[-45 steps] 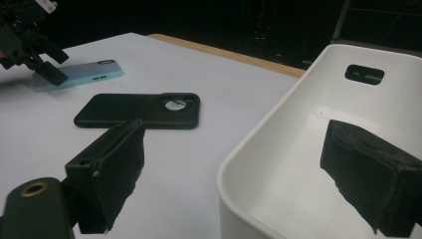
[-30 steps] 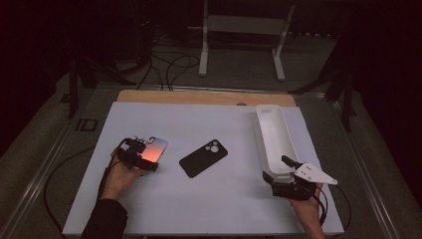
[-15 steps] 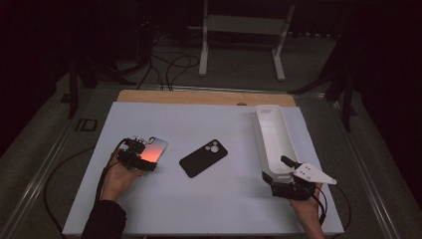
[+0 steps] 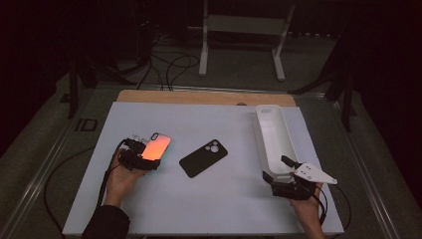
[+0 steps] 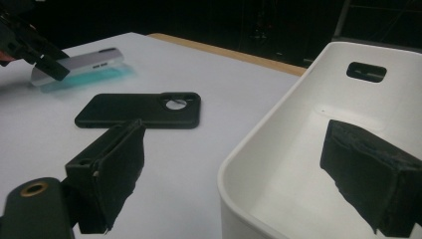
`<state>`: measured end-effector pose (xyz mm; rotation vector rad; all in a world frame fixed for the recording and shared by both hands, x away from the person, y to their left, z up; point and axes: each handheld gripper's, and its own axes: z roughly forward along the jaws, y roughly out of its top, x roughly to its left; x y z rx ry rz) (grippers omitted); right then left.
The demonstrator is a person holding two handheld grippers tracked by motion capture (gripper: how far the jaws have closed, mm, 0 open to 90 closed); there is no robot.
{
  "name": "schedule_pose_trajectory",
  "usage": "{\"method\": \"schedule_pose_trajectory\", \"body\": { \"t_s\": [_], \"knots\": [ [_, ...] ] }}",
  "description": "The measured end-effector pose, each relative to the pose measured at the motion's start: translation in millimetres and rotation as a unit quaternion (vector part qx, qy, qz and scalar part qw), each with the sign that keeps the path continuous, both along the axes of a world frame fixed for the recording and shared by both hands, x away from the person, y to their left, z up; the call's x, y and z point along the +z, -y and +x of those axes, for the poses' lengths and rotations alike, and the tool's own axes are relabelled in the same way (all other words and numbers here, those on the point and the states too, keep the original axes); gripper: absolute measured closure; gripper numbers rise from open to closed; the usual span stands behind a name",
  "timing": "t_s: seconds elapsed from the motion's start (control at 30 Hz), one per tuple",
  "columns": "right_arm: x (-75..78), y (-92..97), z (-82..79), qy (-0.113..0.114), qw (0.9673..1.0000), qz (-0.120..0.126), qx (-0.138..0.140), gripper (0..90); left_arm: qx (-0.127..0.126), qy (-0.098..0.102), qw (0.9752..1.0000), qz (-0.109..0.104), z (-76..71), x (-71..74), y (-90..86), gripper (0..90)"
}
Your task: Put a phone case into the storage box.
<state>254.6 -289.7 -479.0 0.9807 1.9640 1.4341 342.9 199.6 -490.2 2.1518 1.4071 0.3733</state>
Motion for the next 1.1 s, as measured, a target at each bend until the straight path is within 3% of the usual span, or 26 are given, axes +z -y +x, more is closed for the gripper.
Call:
{"method": "schedule_pose_trajectory", "body": {
  "t_s": [0.13, 0.17, 0.3, 0.57, 0.77, 0.87, 0.93, 1.03, 1.1],
  "knots": [
    [0.6, 1.4, 0.7, -0.001, 1.0000, 0.008, 0.001, 10.1, -0.001, 0.040, 0.9991, -0.016, -9.6, 8.9, 3.0, 17.0],
    [0.6, 1.4, 0.7, -0.001, 1.0000, 0.008, 0.001, 10.1, -0.001, 0.040, 0.9991, -0.016, -9.6, 8.9, 3.0, 17.0],
    [2.1, 1.6, 0.9, -0.005, 0.9998, 0.017, 0.003, 10.1, -0.014, 0.093, 0.9952, -0.026, -26.3, 16.3, 11.3, 17.0],
    [6.8, -3.3, 4.9, -0.013, 0.9997, 0.007, 0.019, 9.9, -0.038, 0.160, 0.9858, -0.036, -47.4, 28.2, 28.6, 17.0],
    [18.8, -4.2, 10.9, -0.018, 0.9993, 0.015, 0.028, 9.8, -0.055, 0.187, 0.9800, -0.039, -53.9, 36.8, 41.1, 16.9],
    [24.5, -5.7, 16.0, -0.018, 0.9989, 0.028, 0.034, 9.4, -0.068, 0.194, 0.9778, -0.042, -54.6, 40.5, 48.8, 16.9],
    [27.3, -7.4, 19.8, -0.024, 0.9980, 0.042, 0.040, 9.4, -0.074, 0.200, 0.9764, -0.032, -54.9, 42.6, 56.1, 16.9],
    [32.4, -12.4, 25.2, -0.033, 0.9963, 0.059, 0.053, 9.4, -0.083, 0.211, 0.9731, -0.039, -56.1, 46.7, 66.1, 16.9],
    [36.7, -17.0, 28.2, -0.031, 0.9962, 0.057, 0.059, 9.4, -0.090, 0.218, 0.9707, -0.047, -57.3, 49.6, 73.5, 16.9]
  ]
}}
